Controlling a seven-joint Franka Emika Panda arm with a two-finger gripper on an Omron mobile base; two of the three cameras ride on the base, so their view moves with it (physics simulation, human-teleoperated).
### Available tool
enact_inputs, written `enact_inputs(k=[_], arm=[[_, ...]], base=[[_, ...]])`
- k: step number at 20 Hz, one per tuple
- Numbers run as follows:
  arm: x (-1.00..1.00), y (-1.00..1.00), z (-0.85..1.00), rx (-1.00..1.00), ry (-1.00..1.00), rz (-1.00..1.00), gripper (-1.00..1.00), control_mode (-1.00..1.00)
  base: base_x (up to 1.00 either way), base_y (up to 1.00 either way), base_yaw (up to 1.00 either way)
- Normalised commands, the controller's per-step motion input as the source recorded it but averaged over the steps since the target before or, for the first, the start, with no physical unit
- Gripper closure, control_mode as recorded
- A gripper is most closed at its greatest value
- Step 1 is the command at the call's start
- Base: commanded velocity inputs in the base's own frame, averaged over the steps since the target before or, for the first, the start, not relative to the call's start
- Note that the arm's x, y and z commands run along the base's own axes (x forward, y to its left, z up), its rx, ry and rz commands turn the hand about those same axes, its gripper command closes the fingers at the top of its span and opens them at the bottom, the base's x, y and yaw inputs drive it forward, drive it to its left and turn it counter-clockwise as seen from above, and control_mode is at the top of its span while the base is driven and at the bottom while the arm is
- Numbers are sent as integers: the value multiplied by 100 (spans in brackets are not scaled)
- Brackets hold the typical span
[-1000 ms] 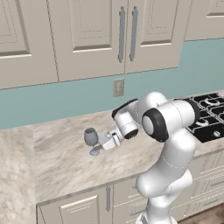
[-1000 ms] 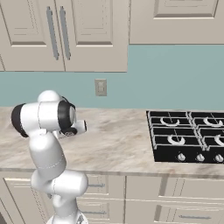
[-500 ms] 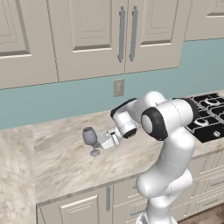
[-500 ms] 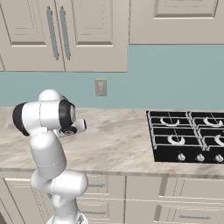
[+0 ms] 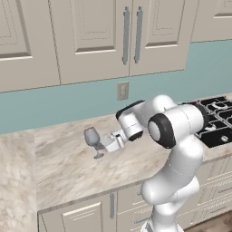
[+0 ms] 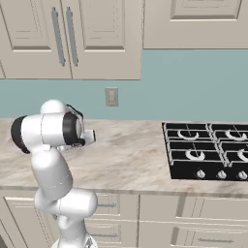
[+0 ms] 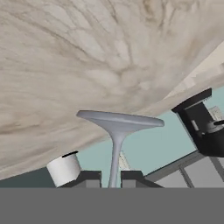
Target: Retrieve the wine glasses from the counter and place one next to each plate.
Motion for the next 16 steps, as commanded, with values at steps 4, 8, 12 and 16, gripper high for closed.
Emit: enact_inputs(k=[4, 8, 12, 16], arm=[[-36, 0, 95, 7, -20, 0, 100, -100], [-34, 0, 100, 4, -19, 0, 100, -100], [-41, 0, 79, 1, -17, 0, 100, -100], [-53, -6, 55, 2, -24, 0, 100, -100]], base=[[0, 0, 0], [0, 0, 0], [0, 0, 0], [0, 0, 0]])
